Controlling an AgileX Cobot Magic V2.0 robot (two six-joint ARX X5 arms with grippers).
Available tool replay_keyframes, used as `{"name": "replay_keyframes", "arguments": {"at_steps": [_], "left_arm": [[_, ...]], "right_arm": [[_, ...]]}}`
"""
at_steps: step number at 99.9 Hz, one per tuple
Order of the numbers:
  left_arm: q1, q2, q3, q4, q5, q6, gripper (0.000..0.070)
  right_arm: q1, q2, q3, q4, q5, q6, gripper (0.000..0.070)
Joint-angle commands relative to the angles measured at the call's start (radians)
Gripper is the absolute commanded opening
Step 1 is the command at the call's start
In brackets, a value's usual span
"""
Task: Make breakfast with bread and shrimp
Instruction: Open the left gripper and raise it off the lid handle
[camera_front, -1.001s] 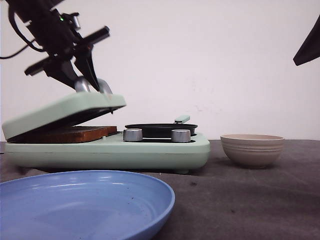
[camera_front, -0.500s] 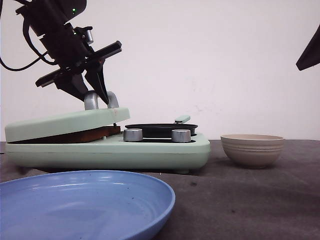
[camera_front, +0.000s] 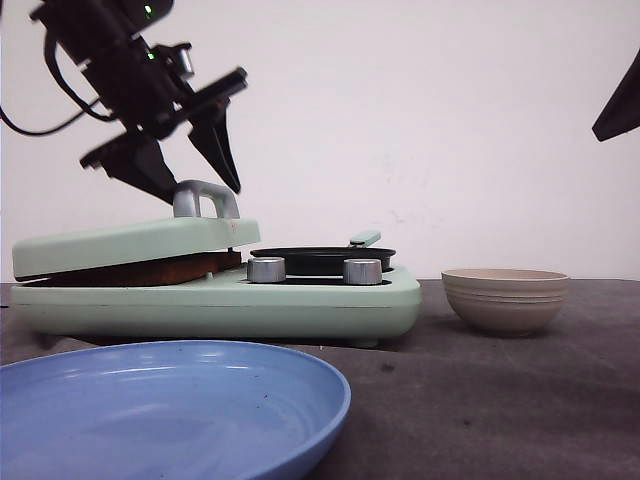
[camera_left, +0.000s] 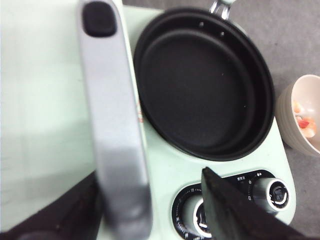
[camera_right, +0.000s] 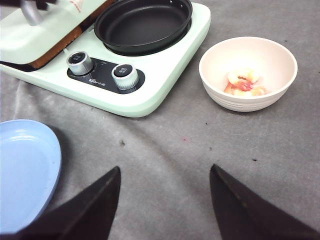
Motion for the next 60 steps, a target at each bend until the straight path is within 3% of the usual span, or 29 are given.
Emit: {"name": "replay_keyframes", "arguments": {"at_steps": [1,26,39,60], "left_arm": [[-0.006,-0.060,0.026,0.033,0.021,0.054,0.0290],[0.032,-0.229,0.026,0.016,-0.010,0.161,0.0290],[0.048,-0.320,0.026,-0.003,-0.012,0.267,0.0290],[0.085,-0.443,0.025,-0.021,-0.014,0.288,0.0290]], "right_arm": [[0.007,0.003,0.001,0.007,0.003,0.011,0.0341],[0.007,0.002,0.002,0.014,0.002,0.021,0.0341],[0.007,0.003,0.002,0.013,0.000,0.081,0.0341],[0.006,0.004,0.005,0.013,0.001,0.162,0.0341]]}}
